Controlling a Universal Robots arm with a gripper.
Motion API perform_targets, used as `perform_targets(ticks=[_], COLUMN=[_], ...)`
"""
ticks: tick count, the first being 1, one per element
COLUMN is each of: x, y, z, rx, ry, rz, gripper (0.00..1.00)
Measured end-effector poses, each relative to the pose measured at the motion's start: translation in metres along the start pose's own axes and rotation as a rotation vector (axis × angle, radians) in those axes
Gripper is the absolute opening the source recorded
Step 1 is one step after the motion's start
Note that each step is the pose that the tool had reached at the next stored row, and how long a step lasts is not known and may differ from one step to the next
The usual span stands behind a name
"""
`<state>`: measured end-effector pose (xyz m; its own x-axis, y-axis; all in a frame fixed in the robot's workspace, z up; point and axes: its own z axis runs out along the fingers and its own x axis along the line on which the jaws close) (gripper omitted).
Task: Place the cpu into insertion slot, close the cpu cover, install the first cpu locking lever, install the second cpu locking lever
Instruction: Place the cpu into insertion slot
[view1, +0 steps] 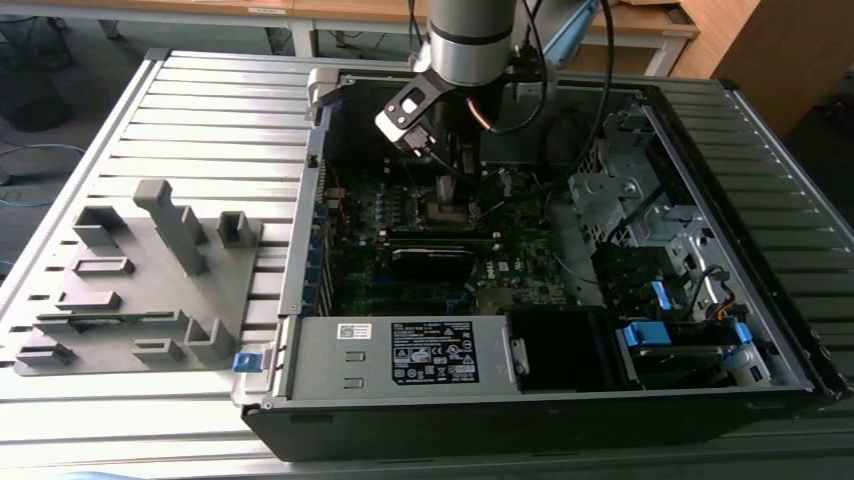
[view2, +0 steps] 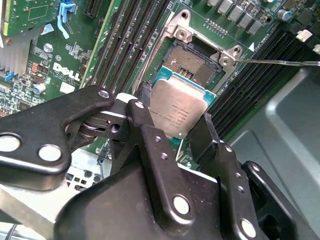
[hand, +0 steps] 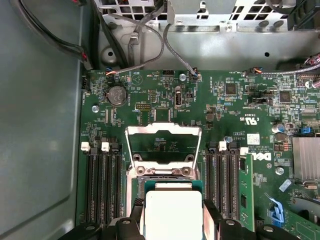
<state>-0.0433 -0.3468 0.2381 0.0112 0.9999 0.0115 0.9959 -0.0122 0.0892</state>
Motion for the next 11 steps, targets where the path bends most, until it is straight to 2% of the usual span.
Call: perform_targets(ticks=[11], x=[-0.0001], y=[-0.0003], z=[0.0034], rx=[0.0002], ry=[-0.0003], rz=[0.0], gripper=[0.54])
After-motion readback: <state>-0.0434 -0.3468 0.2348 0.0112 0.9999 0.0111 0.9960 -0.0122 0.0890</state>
